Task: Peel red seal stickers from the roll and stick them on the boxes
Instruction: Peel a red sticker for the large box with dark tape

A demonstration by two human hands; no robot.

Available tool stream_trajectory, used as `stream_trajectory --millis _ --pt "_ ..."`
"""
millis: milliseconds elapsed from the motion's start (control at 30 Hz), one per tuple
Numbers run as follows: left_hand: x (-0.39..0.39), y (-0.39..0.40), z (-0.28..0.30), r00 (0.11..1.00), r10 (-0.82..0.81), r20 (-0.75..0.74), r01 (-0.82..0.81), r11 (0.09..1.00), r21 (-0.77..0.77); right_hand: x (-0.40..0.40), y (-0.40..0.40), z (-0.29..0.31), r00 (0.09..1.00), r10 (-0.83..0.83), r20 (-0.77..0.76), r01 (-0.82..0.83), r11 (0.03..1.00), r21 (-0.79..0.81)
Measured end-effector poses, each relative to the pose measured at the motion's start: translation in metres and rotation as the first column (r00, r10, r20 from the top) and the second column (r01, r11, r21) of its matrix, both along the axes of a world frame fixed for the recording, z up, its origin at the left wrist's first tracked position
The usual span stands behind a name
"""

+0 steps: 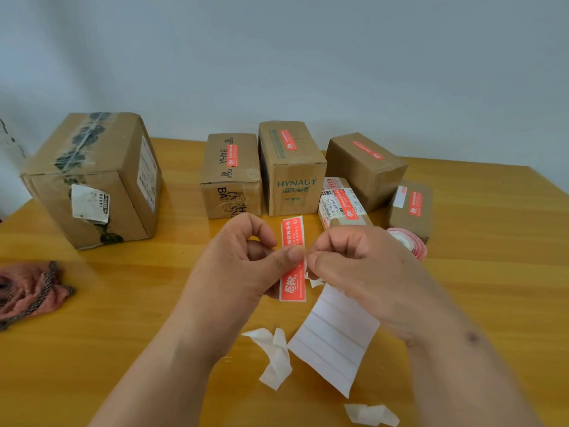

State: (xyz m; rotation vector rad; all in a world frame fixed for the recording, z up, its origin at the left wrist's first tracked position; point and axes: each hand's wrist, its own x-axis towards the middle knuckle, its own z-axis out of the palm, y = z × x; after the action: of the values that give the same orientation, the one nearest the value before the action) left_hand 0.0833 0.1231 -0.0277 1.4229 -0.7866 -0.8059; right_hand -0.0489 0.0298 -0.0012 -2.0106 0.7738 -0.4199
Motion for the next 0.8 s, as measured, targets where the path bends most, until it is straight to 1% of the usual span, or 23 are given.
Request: stream_trajectory --millis 167,467,633,800 --pt "0.0005 0.0012 0.0006 1.0 -0.03 0.009 0.03 1.0 -0.009 -0.0003 0.0009 0.0036 1.0 -0.014 0.008 0.014 1.0 0.018" --pt "-0.0005 0.001 -0.0016 0.997 -0.067 0.023 0.068 0.997 -0.033 -0.0007 0.0013 0.0033 1.0 -0.007 0.026 0.008 1.0 -0.018" --pt "0.0007 0.0033 -0.004 0.994 -0.071 0.081 0.074 0.997 -0.03 -0.0008 0.0015 0.0008 0.999 -0.011 0.041 0.012 1.0 -0.02" --pt "-0.001 0.0036 -0.0038 0.993 -0.057 0.107 0.06 0.998 -0.027 -0.0012 0.0011 -0.0009 0.998 -0.031 0.05 0.031 1.0 0.0"
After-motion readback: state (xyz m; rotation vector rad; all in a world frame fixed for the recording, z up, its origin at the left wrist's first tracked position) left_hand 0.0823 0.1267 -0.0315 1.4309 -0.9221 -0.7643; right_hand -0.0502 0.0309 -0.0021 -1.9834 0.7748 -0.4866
